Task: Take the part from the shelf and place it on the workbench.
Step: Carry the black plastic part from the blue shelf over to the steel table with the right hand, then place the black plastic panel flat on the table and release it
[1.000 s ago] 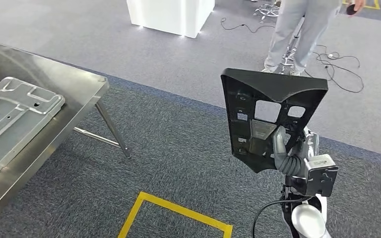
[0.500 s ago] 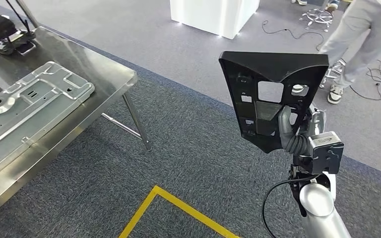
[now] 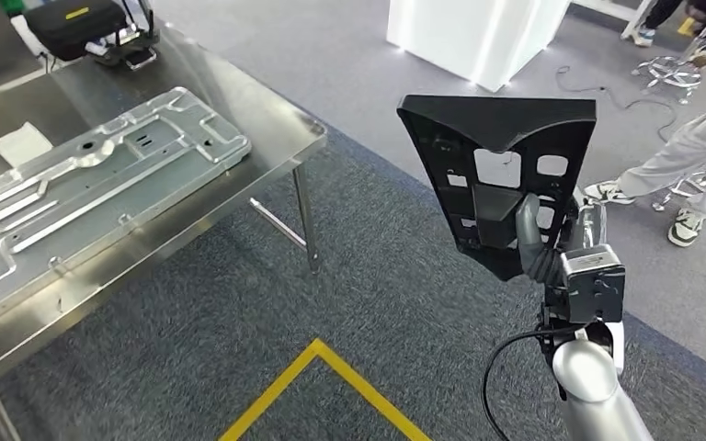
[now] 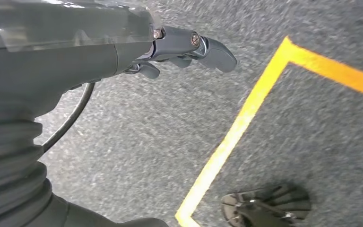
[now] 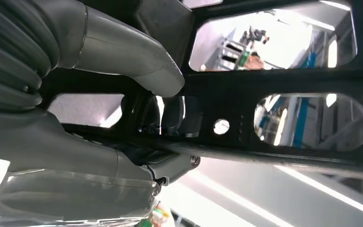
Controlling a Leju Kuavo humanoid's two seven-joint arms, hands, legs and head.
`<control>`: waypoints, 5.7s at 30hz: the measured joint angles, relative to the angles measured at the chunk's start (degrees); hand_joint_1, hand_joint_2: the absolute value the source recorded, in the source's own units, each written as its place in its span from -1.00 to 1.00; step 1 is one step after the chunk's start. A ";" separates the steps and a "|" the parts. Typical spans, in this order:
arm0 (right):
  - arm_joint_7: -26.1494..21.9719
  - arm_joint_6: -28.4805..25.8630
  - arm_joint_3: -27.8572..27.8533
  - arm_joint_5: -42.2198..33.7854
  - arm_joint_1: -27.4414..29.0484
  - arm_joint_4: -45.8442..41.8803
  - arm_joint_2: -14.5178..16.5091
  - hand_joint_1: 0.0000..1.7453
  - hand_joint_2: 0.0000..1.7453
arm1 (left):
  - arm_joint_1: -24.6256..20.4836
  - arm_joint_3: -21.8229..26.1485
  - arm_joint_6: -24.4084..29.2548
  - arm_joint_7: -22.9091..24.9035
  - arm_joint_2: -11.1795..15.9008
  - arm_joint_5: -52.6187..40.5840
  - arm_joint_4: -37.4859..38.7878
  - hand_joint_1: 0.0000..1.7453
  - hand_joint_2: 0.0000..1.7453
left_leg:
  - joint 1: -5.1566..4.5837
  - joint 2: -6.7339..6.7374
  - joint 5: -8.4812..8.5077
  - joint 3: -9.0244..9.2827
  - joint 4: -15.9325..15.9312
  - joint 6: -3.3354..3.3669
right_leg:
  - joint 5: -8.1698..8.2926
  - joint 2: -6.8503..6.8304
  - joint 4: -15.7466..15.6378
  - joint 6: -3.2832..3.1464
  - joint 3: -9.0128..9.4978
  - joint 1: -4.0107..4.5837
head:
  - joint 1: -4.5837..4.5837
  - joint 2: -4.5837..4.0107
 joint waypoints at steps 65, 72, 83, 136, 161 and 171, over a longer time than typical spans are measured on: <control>2.59 0.71 -10.02 4.21 12.67 -1.00 -0.26 1.00 1.00 | -0.75 -1.54 -3.43 -4.08 -2.86 -0.52 0.02 -1.00 1.00 | -0.09 -2.20 -1.16 0.75 0.98 0.10 | 5.23 0.36 -4.77 0.70 1.25 -0.18 | -0.12 0.00; 1.11 -0.18 -9.90 5.13 12.93 -2.25 1.37 1.00 1.00 | -0.70 -1.63 -3.35 -4.36 -2.99 -0.57 0.02 -1.00 1.00 | -0.37 -2.43 -2.53 0.34 2.27 -1.84 | 8.25 1.03 -13.28 -1.04 4.56 -0.21 | -0.27 0.00; 1.06 -0.49 -9.61 5.68 13.11 -2.69 2.63 1.00 1.00 | -0.82 -1.67 -3.95 -4.99 -2.90 -0.32 0.02 -1.00 1.00 | 0.20 1.63 -2.00 0.56 2.48 -2.09 | 7.55 -0.77 -13.33 -1.19 5.42 0.16 | -0.44 0.00; 18.01 7.11 -5.98 8.73 -19.96 4.13 -15.41 1.00 1.00 | -1.90 -3.32 -11.33 -3.23 -2.96 -2.21 0.02 -1.00 1.00 | 0.20 0.96 -8.14 -2.42 10.85 -2.97 | 8.92 0.13 -12.52 -1.52 2.71 -0.55 | -0.13 0.00; 21.70 8.94 8.84 15.26 -33.46 16.31 -14.60 1.00 1.00 | -1.70 -3.37 -13.33 -3.07 -2.66 -1.76 0.02 -1.00 1.00 | -0.23 0.78 -2.54 0.38 1.26 -1.45 | 9.99 0.31 -12.52 0.24 1.30 -0.42 | -0.02 0.00; 21.69 8.96 11.22 16.45 -34.22 18.23 -12.75 1.00 1.00 | -2.11 -3.32 -13.48 -3.34 -2.40 -1.27 0.02 -1.00 1.00 | 0.11 1.05 -4.56 -7.90 14.94 -2.56 | 7.07 0.13 -12.63 -1.91 5.46 -0.13 | -0.11 0.00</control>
